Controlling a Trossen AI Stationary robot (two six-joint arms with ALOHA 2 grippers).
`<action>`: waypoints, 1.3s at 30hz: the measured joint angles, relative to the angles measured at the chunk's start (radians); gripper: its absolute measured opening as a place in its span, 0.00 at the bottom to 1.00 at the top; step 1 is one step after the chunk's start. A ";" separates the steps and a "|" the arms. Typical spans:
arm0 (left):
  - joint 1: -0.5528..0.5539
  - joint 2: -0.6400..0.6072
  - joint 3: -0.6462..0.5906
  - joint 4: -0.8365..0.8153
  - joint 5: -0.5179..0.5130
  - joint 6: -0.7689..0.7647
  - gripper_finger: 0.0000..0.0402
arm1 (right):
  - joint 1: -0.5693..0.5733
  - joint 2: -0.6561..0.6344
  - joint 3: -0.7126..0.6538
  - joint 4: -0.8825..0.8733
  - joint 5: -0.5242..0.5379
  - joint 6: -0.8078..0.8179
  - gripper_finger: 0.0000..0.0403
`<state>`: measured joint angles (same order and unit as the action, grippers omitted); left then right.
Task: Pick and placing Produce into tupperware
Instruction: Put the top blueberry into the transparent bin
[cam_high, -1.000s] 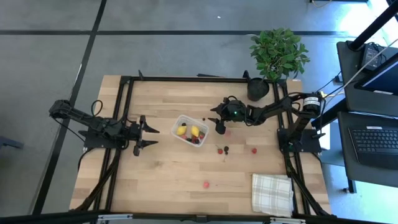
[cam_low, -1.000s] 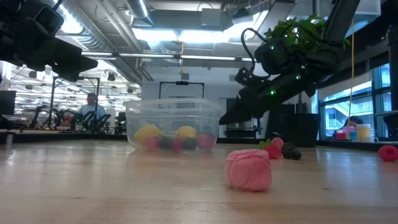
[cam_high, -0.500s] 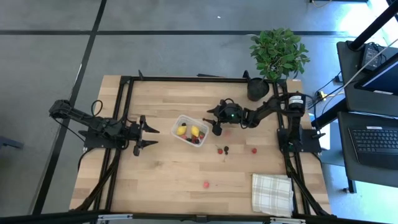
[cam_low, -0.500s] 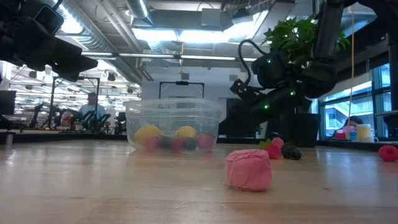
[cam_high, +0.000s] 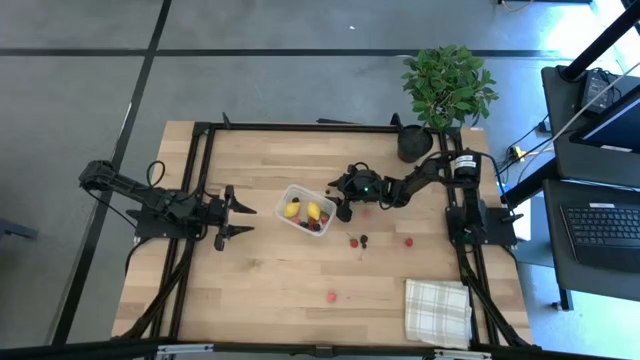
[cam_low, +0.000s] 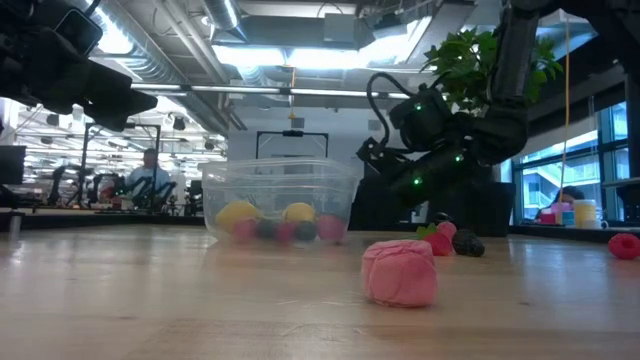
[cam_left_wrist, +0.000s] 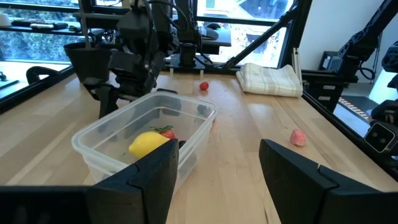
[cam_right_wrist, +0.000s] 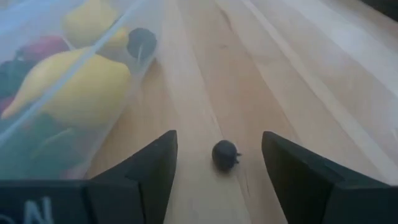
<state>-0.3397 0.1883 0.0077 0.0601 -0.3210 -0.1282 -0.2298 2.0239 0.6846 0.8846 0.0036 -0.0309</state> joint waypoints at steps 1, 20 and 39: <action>0.000 0.000 0.000 0.000 0.000 0.000 0.54 | 0.000 0.000 0.000 0.000 0.000 0.000 0.59; 0.000 0.000 0.000 0.000 0.000 0.000 0.54 | -0.001 -0.002 0.050 -0.133 0.003 -0.002 0.37; 0.000 0.000 0.000 -0.001 0.000 0.000 0.54 | 0.000 -0.005 0.092 -0.264 0.000 -0.001 0.15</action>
<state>-0.3400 0.1883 0.0076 0.0593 -0.3209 -0.1284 -0.2298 2.0190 0.7761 0.6205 0.0040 -0.0319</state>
